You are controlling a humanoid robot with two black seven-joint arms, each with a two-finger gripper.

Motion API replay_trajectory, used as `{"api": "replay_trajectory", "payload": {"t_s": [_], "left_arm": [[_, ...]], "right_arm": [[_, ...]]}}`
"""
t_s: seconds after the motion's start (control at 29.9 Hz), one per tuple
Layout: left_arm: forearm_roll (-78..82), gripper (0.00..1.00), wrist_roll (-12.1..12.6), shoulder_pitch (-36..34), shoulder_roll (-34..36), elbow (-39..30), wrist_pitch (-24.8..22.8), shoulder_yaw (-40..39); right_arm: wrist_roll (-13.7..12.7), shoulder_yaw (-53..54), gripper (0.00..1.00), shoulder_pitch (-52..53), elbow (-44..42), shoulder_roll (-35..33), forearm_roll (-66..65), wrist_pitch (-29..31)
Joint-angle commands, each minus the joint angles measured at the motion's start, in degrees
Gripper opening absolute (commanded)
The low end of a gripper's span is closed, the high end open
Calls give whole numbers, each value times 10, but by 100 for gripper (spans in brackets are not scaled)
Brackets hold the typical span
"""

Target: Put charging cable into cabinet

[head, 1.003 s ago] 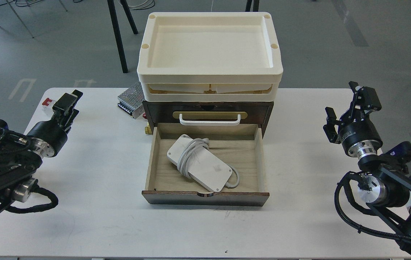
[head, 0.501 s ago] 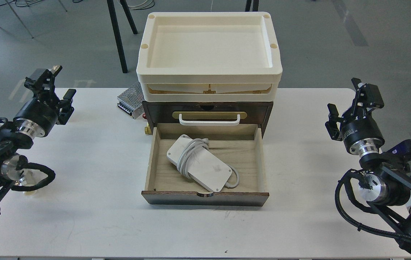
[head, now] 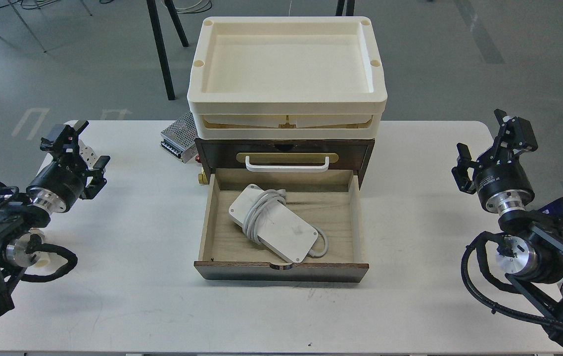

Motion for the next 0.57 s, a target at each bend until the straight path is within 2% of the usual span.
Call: {"api": "replay_trajectory", "payload": {"t_s": [0.0, 0.53], "left_arm": [[-5, 99, 0, -4, -3, 1, 0, -4], [-6, 99, 0, -1, -1, 3, 0, -6]], "right_arm": [[0, 0, 99, 0, 0, 0, 0, 0], [0, -3, 99, 1, 2, 0, -3, -4]]}}
